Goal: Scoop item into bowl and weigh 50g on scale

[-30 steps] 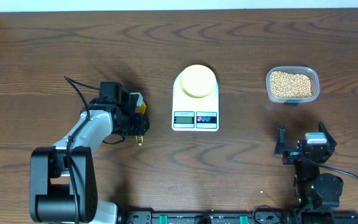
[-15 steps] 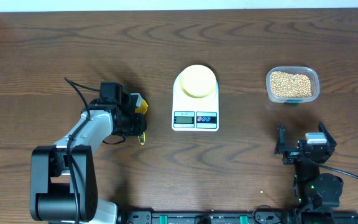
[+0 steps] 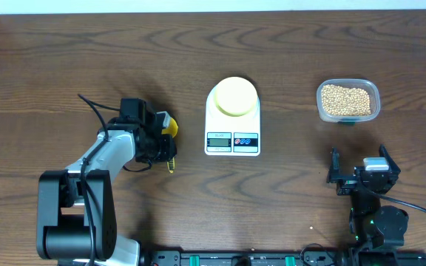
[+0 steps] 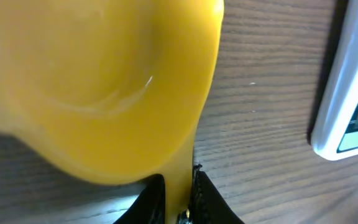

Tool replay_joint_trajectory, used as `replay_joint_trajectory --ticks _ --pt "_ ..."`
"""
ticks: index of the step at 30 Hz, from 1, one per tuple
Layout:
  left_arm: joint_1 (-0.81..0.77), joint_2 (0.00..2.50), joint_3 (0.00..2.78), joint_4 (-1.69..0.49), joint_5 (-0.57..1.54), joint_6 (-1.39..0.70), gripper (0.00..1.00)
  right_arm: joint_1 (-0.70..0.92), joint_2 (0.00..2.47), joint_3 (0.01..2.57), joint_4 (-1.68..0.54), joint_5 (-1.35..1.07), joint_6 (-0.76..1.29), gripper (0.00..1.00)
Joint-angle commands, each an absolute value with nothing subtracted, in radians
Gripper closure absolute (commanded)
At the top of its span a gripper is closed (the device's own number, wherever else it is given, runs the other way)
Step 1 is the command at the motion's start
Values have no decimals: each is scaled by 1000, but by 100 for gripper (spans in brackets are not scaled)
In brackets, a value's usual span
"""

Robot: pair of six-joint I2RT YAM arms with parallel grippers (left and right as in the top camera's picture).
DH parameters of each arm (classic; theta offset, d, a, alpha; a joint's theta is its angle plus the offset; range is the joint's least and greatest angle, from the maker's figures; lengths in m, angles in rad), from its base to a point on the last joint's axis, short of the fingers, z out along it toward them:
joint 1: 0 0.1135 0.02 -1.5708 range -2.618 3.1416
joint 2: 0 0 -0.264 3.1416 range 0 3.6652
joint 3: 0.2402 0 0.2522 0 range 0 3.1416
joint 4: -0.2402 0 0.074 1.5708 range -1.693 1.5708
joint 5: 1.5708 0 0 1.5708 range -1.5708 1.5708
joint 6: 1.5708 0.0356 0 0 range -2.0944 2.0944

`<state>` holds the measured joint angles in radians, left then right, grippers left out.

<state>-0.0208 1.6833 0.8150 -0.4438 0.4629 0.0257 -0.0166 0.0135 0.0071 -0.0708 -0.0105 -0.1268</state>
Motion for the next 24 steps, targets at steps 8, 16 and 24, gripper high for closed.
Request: replay_joint_trajectory --ticks 8,16,24 --pt "-23 1581 791 -454 490 -49 93 -6 13 6 -75 -10 -129 1" --pt "-23 1438 791 -446 490 -331 93 -6 13 6 -75 -10 -128 1" --pt "-23 1225 791 -223 687 -551 93 -6 13 6 -75 -10 -128 1"
